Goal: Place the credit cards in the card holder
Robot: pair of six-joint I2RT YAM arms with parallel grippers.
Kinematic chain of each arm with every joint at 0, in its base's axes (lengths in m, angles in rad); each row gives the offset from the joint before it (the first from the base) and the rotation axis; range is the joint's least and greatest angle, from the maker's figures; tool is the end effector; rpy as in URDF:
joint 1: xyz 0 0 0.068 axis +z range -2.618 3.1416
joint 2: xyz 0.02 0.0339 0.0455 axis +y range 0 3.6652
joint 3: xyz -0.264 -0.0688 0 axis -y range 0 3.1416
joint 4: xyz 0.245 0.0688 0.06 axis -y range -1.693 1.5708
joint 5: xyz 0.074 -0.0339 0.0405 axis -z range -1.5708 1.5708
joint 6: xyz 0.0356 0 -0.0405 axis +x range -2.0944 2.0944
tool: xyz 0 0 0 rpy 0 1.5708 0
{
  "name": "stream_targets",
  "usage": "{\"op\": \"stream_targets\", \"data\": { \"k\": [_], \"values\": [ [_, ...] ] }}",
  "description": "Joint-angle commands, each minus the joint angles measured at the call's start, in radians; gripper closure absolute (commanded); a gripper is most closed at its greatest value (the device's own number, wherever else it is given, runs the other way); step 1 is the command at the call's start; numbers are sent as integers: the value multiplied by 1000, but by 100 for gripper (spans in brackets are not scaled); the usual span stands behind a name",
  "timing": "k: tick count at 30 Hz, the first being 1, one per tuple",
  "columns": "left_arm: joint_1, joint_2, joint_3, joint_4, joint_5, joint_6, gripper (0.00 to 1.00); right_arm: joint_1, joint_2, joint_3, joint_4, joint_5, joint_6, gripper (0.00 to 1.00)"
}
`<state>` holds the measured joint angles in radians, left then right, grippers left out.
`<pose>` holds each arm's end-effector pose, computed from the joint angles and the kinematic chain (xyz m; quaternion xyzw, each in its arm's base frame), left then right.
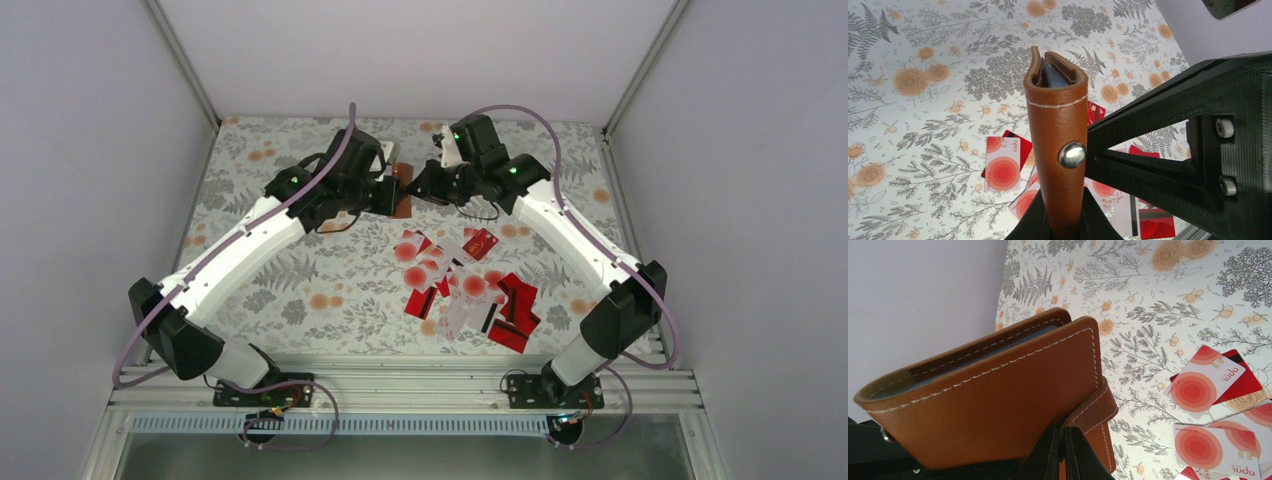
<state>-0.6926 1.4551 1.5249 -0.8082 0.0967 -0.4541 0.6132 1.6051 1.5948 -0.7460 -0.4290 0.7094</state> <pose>0.2369 -0.2010 0.3790 0.1281 0.9048 -0.2562 0.3153 0.2794 0.2147 0.3618 -0.0411 0.9002 0.3919 0.1854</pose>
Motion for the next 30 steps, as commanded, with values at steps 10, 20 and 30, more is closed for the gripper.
{"op": "stream_targets", "data": {
  "k": [10, 20, 30],
  "values": [
    [-60, 35, 107, 107, 26, 8, 98, 18, 23, -24, -67, 32, -63, 96],
    [-35, -69, -42, 100, -4, -5, 98, -160, -127, -436, 30, 41, -181, 96],
    [-16, -125, -121, 101, 19, -8, 98, -218, -190, -417, 92, -116, -217, 48]
  ]
}}
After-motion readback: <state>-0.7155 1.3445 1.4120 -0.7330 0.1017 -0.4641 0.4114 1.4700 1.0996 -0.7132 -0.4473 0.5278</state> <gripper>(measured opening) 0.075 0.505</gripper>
